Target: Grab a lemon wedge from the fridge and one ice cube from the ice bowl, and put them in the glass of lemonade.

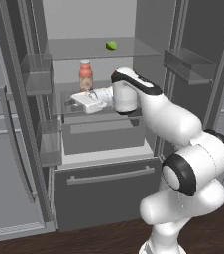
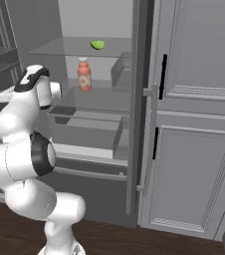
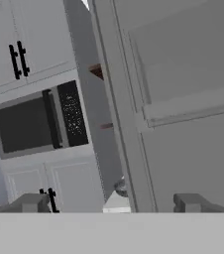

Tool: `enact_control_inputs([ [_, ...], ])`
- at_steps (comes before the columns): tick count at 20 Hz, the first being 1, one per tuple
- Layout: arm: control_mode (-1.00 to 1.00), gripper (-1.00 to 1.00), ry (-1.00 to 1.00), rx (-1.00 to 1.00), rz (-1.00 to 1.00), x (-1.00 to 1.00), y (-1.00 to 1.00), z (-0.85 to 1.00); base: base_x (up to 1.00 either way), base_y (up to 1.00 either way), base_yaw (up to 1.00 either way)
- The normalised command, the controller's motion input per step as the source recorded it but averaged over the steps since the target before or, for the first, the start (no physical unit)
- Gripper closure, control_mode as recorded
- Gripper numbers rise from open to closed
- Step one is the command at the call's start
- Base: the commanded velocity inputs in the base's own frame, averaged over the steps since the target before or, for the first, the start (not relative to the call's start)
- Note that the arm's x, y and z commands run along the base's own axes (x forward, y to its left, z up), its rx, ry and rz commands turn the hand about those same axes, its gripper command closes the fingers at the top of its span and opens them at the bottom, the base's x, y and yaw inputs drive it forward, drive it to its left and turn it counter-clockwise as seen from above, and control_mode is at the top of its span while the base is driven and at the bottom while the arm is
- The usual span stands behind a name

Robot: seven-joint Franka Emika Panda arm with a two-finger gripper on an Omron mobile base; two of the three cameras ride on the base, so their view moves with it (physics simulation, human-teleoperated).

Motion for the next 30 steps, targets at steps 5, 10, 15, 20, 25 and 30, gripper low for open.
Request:
enact_control_inputs([
  [5,-1.00,-1.00,0.11,-0.39,-0.17,0.00,-0.49,0.14,0.00,0.00,0.00],
  [10,-1.00,-1.00,0.07,-0.53,-0.24,0.04,-0.43,0.00,0.00,0.00,0.00],
  [15,-1.00,-1.00,0.03,-0.53,-0.34,0.02,-0.36,-0.14,0.00,0.00,0.00],
  [20,-1.00,-1.00,0.16,-0.40,-0.51,0.02,-0.45,-0.05,0.00,0.00,0.00],
  [25,-1.00,-1.00,0.16,-0.31,-0.55,-0.03,-0.54,0.00,0.00,0.00,0.00],
  [30,-1.00,-1.00,-0.12,-0.03,-0.39,-0.57,-0.67,-0.04,0.00,0.00,0.00],
])
